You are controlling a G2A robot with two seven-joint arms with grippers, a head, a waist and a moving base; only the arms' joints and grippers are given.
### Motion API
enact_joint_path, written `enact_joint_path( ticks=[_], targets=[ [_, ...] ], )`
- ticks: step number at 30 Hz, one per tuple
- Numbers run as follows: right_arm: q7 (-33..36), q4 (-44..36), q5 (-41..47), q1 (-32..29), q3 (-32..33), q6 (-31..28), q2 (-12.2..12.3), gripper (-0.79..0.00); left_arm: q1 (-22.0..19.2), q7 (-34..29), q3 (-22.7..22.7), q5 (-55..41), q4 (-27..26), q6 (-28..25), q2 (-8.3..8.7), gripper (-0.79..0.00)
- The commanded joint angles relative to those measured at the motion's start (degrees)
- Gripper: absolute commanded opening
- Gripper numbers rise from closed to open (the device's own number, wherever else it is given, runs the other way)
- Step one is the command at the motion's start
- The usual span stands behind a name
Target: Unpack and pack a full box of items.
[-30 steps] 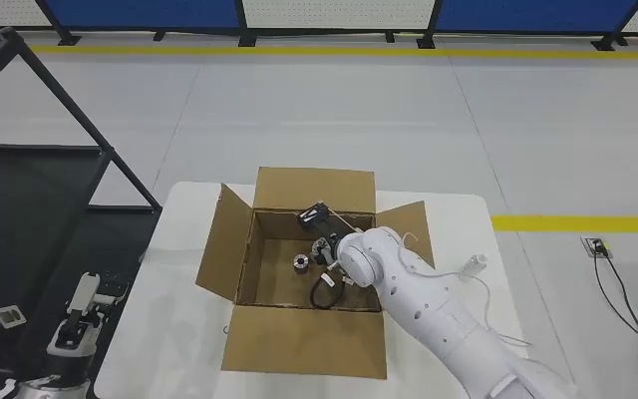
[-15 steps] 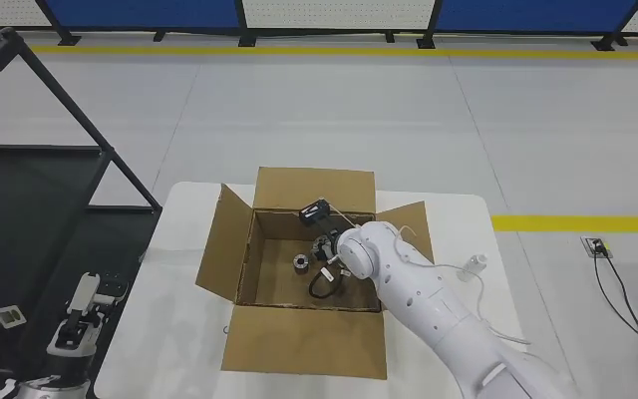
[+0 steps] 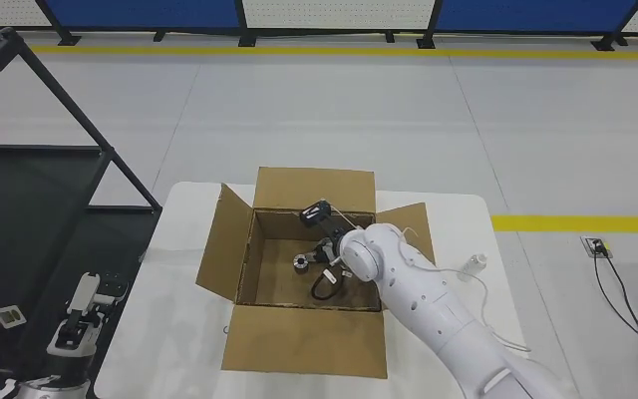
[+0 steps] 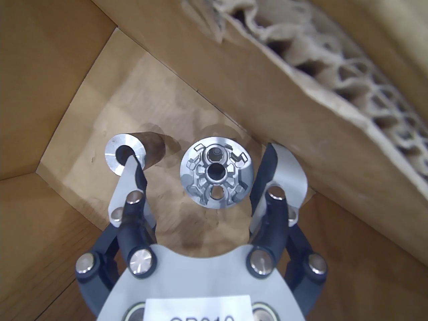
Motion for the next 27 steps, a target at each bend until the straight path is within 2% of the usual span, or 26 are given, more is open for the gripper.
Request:
enact_joint_path(
  ticks=[1,5,8,13,17,22,27],
  targets=[
    [0.5,-1.9,-0.4,-0.8,1.0,-0.5,0.6,-0.052,0.0,0.0,0.0,0.0,0.0,0.0,0.00,0.000],
    [1.5,-8.2,-1.4,-3.6,4.0,-1.9,2.3,-0.052,0.0,0.0,0.0,0.0,0.0,0.0,0.00,0.000],
    [4.0,-15.3,-2.9,-7.0,6.9,-3.1,4.0,-0.015,0.0,0.0,0.0,0.0,0.0,0.0,0.00,0.000],
    [9.6,-30.9,-6.0,-15.0,12.6,-4.7,7.0,0.000,0.0,0.0,0.0,0.0,0.0,0.0,0.00,0.000],
    [11.4,-43.4,-7.8,-22.2,17.7,-6.4,9.0,0.000,0.0,0.0,0.0,0.0,0.0,0.0,0.00,0.000],
    [8.0,-58.6,-10.5,-31.3,25.0,-7.1,11.0,0.000,0.0,0.0,0.0,0.0,0.0,0.0,0.00,0.000],
    [2.3,-72.5,-11.9,-41.3,35.7,-6.7,12.6,0.000,0.0,0.0,0.0,0.0,0.0,0.0,0.00,0.000]
  ],
)
